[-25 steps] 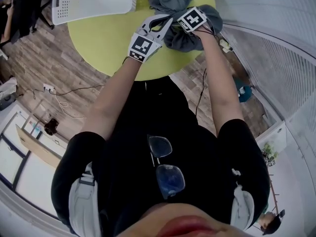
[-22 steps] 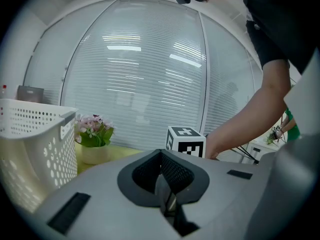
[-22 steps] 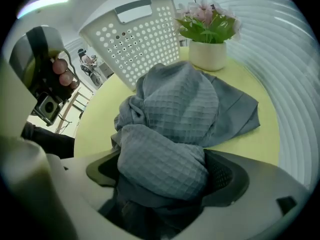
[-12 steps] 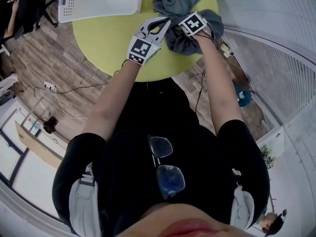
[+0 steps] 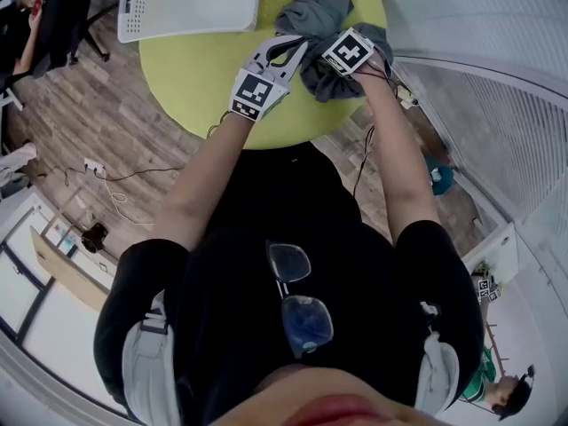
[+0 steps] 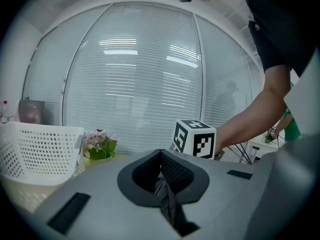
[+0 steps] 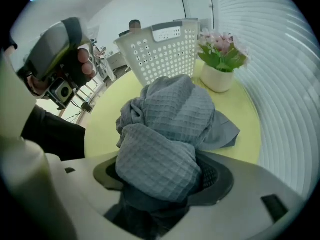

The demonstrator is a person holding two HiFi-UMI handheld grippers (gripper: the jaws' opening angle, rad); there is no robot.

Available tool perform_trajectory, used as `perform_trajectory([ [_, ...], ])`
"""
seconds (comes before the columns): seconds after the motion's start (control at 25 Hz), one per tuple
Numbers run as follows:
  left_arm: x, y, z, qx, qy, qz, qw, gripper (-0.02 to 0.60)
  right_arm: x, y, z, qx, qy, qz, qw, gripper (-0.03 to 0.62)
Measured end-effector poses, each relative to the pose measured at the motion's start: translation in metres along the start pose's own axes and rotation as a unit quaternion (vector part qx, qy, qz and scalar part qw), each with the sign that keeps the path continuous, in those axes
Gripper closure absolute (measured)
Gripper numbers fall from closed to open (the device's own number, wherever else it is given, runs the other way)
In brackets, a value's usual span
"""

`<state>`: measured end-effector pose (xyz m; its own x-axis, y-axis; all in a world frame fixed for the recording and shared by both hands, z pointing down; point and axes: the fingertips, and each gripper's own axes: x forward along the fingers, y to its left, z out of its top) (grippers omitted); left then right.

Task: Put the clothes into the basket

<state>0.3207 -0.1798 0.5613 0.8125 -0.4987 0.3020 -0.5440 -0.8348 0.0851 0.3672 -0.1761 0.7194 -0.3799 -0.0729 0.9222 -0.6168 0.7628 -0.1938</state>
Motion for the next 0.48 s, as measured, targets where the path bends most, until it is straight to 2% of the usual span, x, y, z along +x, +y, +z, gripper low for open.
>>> perform_trajectory([
  [0.48,-0.043,-0.018,0.054,0.025,-0.033,-0.009,0.9991,0.571,-0.086,0.047,0.023,-0.077,-0.007,-0.023,0.997,0.24],
])
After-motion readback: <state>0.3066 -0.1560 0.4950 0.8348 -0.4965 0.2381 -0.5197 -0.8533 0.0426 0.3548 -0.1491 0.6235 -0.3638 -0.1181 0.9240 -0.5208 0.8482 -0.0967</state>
